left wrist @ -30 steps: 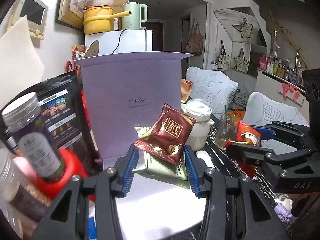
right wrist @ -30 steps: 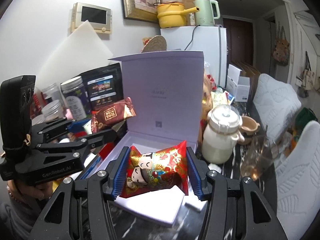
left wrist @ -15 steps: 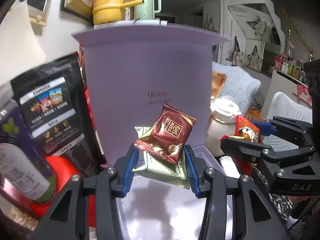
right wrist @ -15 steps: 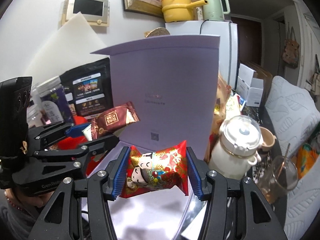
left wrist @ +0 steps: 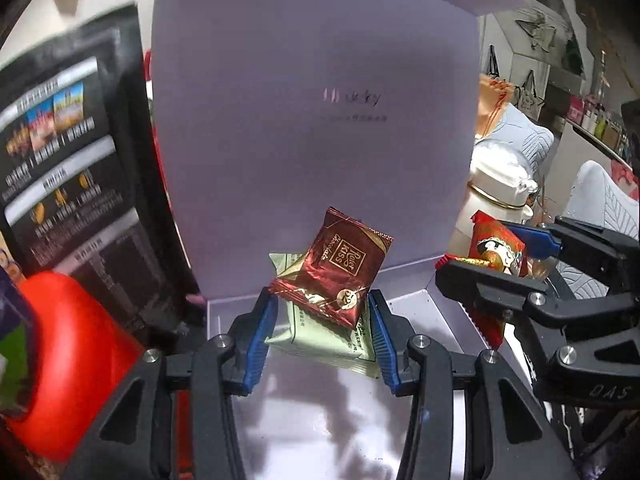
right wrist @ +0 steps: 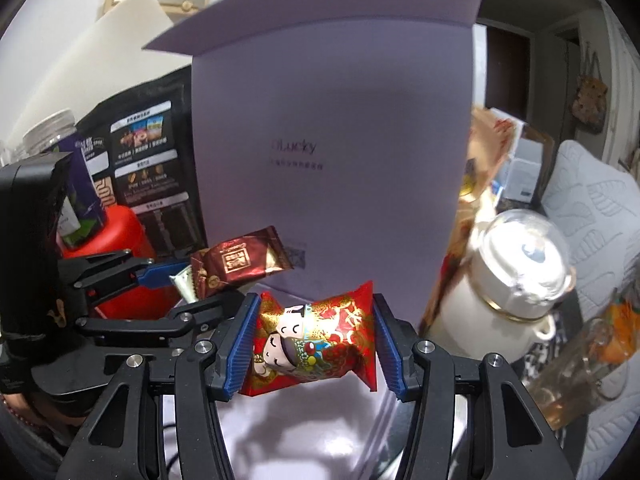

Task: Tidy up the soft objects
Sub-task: 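Open both grippers to drop the packets inside the lavender box, then withdraw both tools from the box back toward the snack pile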

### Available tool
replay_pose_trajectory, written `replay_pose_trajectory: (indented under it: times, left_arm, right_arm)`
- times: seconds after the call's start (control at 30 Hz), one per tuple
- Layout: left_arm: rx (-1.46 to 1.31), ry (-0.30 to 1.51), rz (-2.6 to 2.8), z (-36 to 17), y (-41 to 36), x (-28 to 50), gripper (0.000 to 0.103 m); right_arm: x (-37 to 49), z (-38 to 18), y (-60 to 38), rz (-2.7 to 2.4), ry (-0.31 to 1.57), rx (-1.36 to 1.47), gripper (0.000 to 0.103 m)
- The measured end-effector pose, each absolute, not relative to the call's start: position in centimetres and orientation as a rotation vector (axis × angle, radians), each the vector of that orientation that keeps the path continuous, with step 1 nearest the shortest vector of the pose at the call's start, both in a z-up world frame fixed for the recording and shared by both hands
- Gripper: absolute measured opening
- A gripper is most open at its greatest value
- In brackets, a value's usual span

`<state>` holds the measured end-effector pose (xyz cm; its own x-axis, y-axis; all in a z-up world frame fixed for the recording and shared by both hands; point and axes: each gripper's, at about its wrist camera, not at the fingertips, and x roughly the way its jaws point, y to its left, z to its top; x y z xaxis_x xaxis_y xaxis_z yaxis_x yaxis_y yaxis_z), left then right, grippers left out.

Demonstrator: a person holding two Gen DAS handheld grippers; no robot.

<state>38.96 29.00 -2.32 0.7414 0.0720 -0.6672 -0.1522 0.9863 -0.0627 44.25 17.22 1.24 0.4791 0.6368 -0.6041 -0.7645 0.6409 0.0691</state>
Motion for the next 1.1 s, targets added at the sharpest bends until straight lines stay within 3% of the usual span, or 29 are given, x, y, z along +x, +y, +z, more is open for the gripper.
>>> replay_pose_trajectory:
  times: [0.47, 0.57, 0.67, 0.73, 0.77, 0.83, 1.1]
  left_arm:
    - [-0.109, 0.762, 0.180, -3.3, 29.0, 39.9, 0.046]
    - [-0.102, 0.757, 0.191, -3.4, 28.3, 40.0, 0.046]
    - [-0.094, 0.743, 0.216, -2.9, 27.9, 39.9, 0.046]
    - [-0.088, 0.750, 0.220, -2.8, 27.6, 39.9, 0.051]
    - [-0.083, 0.761, 0.227, -2.9, 27.4, 40.0, 0.066]
    - [-0.080, 0.761, 0.230, -3.1, 27.2, 40.1, 0.077]
    - [-0.080, 0.755, 0.220, -2.8, 26.4, 40.1, 0.079]
  right_arm:
    - [45.9, 0.3, 17.7, 0.852, 0.690, -0.191, 0.056]
    - [45.8, 0.2, 17.7, 0.860, 0.702, -0.200, 0.062]
    - [45.4, 0.5, 17.4, 0.845, 0.683, -0.214, 0.083]
    - [45.1, 0.8, 17.2, 0.826, 0.661, -0.227, 0.086]
    - [45.1, 0.9, 17.2, 0.819, 0.658, -0.234, 0.086]
    - [45.1, 1.1, 17.0, 0.799, 0.661, -0.244, 0.086]
    - [44.8, 1.8, 15.7, 0.757, 0.654, -0.254, 0.086]
